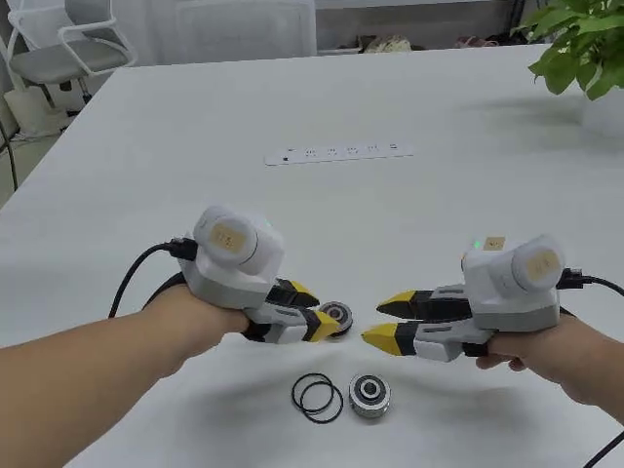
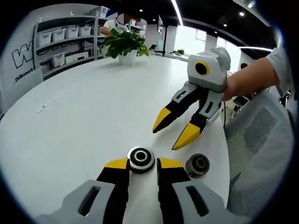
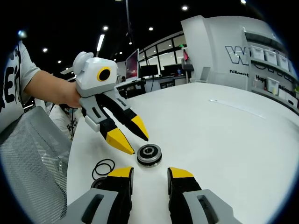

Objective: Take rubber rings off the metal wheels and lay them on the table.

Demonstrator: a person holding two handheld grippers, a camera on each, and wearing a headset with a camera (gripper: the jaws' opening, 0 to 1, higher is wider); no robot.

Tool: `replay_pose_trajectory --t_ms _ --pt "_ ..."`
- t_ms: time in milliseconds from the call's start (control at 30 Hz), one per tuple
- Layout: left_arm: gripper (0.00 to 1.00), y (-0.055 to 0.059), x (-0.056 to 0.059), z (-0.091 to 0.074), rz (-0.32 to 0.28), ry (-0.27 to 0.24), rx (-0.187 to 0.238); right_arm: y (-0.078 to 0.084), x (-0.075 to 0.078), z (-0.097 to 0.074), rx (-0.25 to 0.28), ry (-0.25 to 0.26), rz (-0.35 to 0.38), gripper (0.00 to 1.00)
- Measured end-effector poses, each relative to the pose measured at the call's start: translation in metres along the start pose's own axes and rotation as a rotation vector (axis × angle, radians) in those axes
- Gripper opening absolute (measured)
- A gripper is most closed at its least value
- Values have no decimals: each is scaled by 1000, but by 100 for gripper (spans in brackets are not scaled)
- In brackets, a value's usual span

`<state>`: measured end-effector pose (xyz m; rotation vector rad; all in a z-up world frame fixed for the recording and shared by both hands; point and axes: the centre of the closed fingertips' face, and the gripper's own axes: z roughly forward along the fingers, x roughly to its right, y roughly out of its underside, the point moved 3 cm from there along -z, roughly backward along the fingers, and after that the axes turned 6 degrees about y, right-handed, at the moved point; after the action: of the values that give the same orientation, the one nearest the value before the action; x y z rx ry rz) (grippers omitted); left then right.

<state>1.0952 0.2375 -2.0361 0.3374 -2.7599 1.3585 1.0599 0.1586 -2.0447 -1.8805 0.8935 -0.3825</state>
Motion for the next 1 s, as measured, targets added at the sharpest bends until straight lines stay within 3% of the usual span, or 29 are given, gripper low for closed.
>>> replay_pose_trajectory --t_ms 367,500,1000 --pt "13 1 1 10 44 -5 -18 3 2 2 -4 5 1 26" --pt "10 0 0 10 116 -26 -40 3 3 4 -6 2 -2 26" --pt "7 -2 -1 12 129 -46 -27 -4 -4 22 -18 -11 -49 27"
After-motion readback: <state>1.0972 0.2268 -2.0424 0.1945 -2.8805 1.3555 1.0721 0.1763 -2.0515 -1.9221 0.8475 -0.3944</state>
